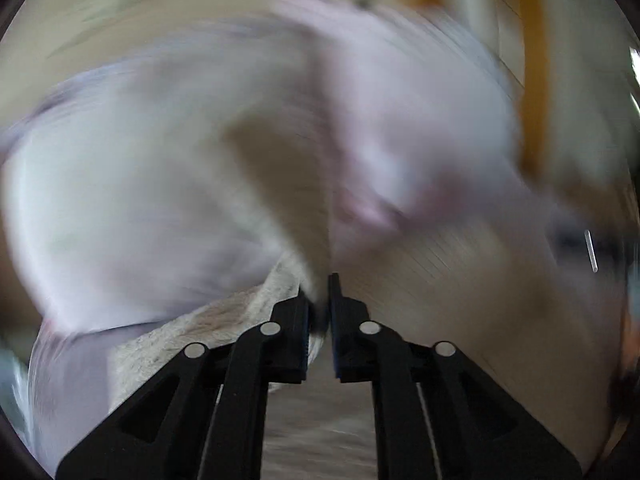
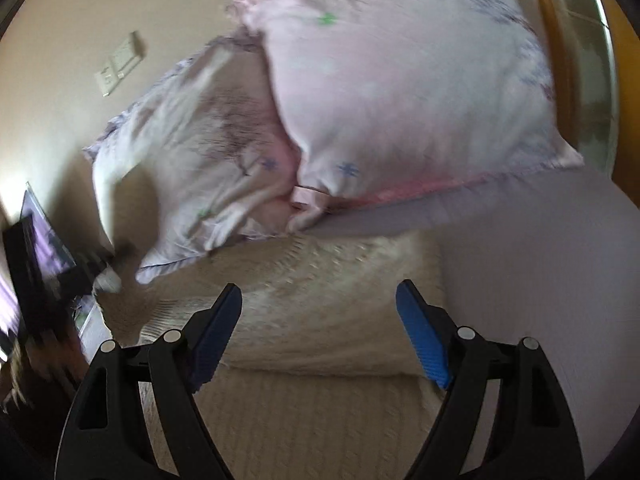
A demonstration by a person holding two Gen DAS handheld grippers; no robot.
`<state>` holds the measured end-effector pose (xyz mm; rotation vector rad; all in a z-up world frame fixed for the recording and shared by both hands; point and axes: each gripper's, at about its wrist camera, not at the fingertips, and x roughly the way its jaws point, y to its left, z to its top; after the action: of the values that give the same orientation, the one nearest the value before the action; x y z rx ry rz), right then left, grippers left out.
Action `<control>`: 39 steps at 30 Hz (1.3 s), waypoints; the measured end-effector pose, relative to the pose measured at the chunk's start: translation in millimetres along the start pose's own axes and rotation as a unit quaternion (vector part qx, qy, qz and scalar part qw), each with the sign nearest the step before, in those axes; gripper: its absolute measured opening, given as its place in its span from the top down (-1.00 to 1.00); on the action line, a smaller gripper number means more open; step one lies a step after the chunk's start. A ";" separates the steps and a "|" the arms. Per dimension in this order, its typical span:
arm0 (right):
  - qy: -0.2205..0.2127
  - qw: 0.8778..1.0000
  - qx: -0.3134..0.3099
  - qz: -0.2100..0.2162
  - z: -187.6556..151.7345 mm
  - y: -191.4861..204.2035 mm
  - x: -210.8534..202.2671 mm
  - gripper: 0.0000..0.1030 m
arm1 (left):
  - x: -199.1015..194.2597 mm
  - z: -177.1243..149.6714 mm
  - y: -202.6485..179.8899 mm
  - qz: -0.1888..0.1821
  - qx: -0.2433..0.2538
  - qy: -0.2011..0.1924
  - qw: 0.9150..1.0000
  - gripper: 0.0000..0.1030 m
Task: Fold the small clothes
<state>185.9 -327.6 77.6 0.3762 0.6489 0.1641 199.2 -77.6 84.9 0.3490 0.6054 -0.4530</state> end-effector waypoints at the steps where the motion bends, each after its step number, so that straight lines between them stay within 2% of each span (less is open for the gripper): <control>1: 0.003 1.000 0.011 -0.004 -1.9 -7.2 -3.5 -0.58 | 9.9 -10.9 -32.3 -0.008 0.051 0.022 0.998 0.78; 3: 0.001 1.000 0.019 -0.009 -4.4 -16.5 -12.7 -0.58 | 6.7 -24.6 -45.5 -0.004 0.077 0.027 0.997 0.78; 4: -0.001 1.000 0.018 -0.013 -5.3 -19.4 -16.7 -0.58 | -0.3 -30.1 -40.0 -0.003 0.068 0.026 0.997 0.77; 7: 0.007 0.999 0.023 -0.023 -11.5 -32.2 -25.5 -0.58 | -36.1 -51.7 10.0 0.006 -0.027 0.022 0.999 0.45; 9: 0.028 0.999 0.038 -0.013 -20.7 -42.0 -27.8 -0.58 | -68.3 -79.9 52.0 0.020 -0.104 0.029 0.994 0.43; 12: 0.073 0.995 0.069 0.015 -44.9 -57.2 -32.8 -0.58 | -108.4 -131.4 98.3 0.002 -0.213 0.058 0.975 0.27; 13: 0.085 0.993 0.078 0.023 -53.6 -60.8 -35.4 -0.58 | -121.2 -149.8 109.1 -0.011 -0.249 0.065 0.966 0.25; 14: 0.101 0.990 0.090 0.031 -67.0 -65.6 -40.2 -0.57 | -137.3 -176.2 120.9 -0.035 -0.296 0.074 0.952 0.25; 15: 0.112 0.988 0.101 0.038 -78.7 -69.8 -45.3 -0.56 | -147.2 -191.5 124.6 -0.052 -0.323 0.077 0.942 0.24; 17: 0.126 0.984 0.117 0.048 -98.8 -74.7 -56.9 -0.49 | -162.6 -215.0 127.7 -0.083 -0.359 0.078 0.926 0.22; 19: 0.132 0.982 0.124 0.056 -116.2 -75.9 -68.4 -0.38 | -175.6 -231.8 123.5 -0.101 -0.370 0.079 0.920 0.20; 22: 0.139 0.978 0.126 0.092 -139.0 -70.5 -87.0 -0.20 | -178.9 -246.3 106.3 -0.114 -0.362 0.099 0.920 0.20; 24: 0.145 0.975 0.121 0.115 -150.4 -64.0 -93.8 -0.14 | -179.9 -256.3 96.7 -0.131 -0.360 0.112 0.917 0.22; 26: 0.153 0.971 0.113 0.145 -163.3 -56.9 -100.3 -0.08 | -184.3 -261.6 87.3 -0.132 -0.355 0.109 0.919 0.23; 29: 0.156 0.966 0.112 0.175 -174.6 -51.5 -106.7 -0.05 | -188.0 -270.7 84.2 -0.145 -0.367 0.105 0.913 0.27; 31: 0.162 0.961 0.116 0.190 -179.5 -50.0 -108.0 0.08 | -189.0 -271.5 81.5 -0.145 -0.367 0.110 0.912 0.41; 34: 0.170 0.956 0.115 0.208 -186.1 -48.8 -110.4 0.10 | -190.2 -269.9 78.5 -0.130 -0.366 0.127 0.913 0.58; 39: 0.178 0.954 0.097 0.220 -193.3 -43.0 -115.5 0.15 | -193.1 -273.9 73.8 -0.119 -0.374 0.154 0.907 0.56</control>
<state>-22.7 -341.7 -16.4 0.6885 0.9336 0.6074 -31.6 163.6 5.8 -0.4035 1.0852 -0.3657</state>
